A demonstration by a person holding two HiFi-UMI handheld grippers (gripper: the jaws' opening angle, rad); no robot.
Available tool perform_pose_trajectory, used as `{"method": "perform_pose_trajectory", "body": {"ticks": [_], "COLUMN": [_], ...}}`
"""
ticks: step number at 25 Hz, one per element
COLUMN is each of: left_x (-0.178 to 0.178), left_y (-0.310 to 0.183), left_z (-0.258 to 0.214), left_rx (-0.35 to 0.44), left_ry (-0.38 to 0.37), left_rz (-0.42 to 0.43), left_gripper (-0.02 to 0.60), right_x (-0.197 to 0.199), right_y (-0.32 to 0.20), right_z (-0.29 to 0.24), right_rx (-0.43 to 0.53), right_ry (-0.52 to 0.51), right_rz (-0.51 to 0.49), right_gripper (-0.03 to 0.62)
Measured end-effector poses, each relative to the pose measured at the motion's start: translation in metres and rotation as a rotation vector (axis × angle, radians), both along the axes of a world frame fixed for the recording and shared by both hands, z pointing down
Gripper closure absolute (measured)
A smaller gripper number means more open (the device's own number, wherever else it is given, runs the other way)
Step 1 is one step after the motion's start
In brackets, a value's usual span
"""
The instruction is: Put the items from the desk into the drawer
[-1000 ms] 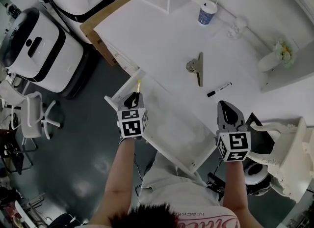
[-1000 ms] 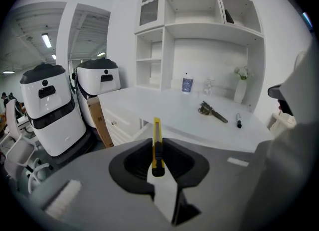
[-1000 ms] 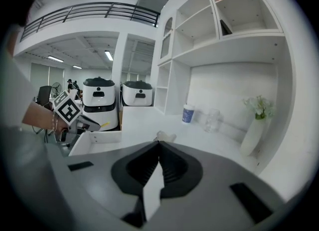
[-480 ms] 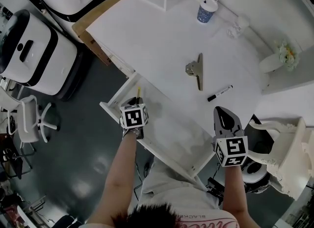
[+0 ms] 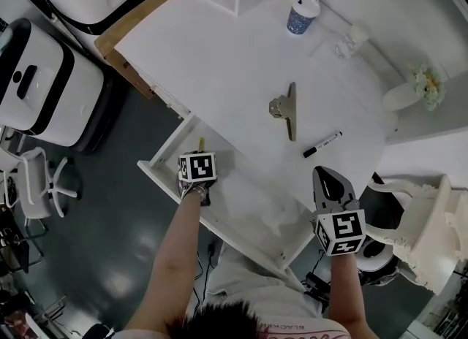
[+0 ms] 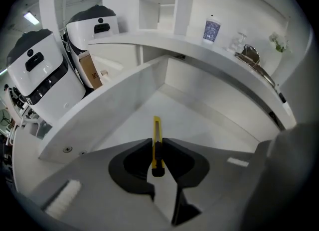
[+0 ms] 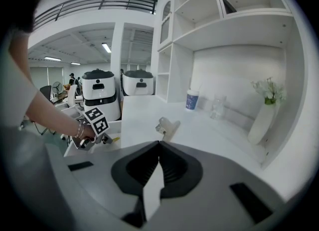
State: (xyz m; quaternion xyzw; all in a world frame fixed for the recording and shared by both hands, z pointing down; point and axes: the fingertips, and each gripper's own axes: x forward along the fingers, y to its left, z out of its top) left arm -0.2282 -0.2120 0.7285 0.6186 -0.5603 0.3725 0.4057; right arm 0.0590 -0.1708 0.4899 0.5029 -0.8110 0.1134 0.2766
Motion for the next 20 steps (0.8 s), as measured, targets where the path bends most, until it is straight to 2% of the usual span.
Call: {"method": "perform_pose_trajectory", "body": {"ticks": [9, 11, 13, 20], "left_x": [0.001, 0.003, 0.005, 0.01], "left_y": [0.004, 0.005, 0.004, 0.0], "left_z": [0.013, 0.01, 0.005, -0.023], "left_rx": [-0.005, -0.001, 0.013, 0.071], "left_ry": [-0.026, -0.002, 0.015, 0.036], "left_rz": [-0.013, -0.02, -0.027, -0.034], "left_gripper": [0.505, 0.446, 0.416, 0.402], "right_x": [0.003, 0.001, -0.001, -0.005], "right_y": [0.005, 0.005, 0.004, 0.005], "right_z": [0.004, 0.002, 0.0, -0.012], "right_rx": [-0.017, -0.017, -0.013, 0.014], "right_ry": [-0.012, -0.02, -0.023, -0.043], "right_rz": [0.007, 0.006, 0.001, -0.015], "right_gripper": [0.586, 0.586, 0.586, 0.586]}}
